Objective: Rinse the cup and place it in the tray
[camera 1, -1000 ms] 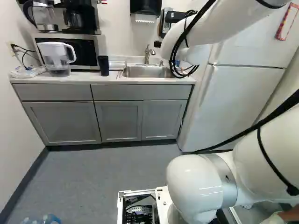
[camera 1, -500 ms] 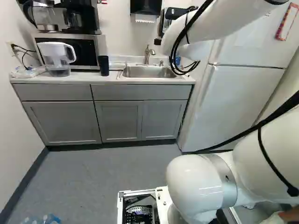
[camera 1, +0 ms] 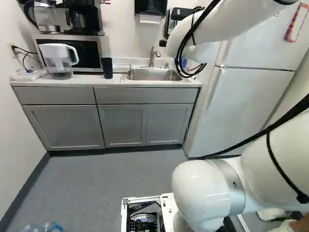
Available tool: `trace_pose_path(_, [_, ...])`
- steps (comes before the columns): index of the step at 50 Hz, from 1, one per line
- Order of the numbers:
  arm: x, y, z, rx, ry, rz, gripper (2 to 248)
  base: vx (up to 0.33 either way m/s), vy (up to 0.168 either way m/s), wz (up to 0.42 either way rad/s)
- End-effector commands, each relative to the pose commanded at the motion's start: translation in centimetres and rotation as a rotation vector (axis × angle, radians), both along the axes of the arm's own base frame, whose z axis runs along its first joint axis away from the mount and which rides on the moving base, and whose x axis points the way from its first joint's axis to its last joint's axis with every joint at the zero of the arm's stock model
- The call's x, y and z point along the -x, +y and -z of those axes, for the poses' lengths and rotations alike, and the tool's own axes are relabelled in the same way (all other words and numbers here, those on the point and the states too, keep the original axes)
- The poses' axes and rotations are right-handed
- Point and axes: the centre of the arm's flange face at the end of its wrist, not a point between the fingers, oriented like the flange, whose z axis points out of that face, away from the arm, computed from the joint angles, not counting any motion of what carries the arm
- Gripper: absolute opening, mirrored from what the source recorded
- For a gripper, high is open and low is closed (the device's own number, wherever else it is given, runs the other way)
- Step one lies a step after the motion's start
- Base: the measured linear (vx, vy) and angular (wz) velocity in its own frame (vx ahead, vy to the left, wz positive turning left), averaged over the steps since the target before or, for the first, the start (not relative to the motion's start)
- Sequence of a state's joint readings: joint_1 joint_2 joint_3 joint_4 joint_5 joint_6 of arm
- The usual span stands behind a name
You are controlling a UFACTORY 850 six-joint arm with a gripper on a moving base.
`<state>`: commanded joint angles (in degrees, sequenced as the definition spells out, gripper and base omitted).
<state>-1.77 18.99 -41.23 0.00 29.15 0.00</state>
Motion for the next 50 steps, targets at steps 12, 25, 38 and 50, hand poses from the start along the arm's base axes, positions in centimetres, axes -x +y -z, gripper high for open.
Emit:
trace_pose_path(12, [0.0,0.0,0.0,0.0,0.0,0.0,247,0.02,-0.008,-0.008])
trace_pose_path(25, [0.0,0.0,0.0,0.0,0.0,0.0,247,0.04,-0.002,-0.002])
trace_pose_path(38, [0.0,0.0,0.0,0.0,0.0,0.0,247,0.043,-0.001,-0.004])
trace_pose_path(50, [0.0,0.0,0.0,0.0,0.0,0.0,247,0.079,-0.014,0.005])
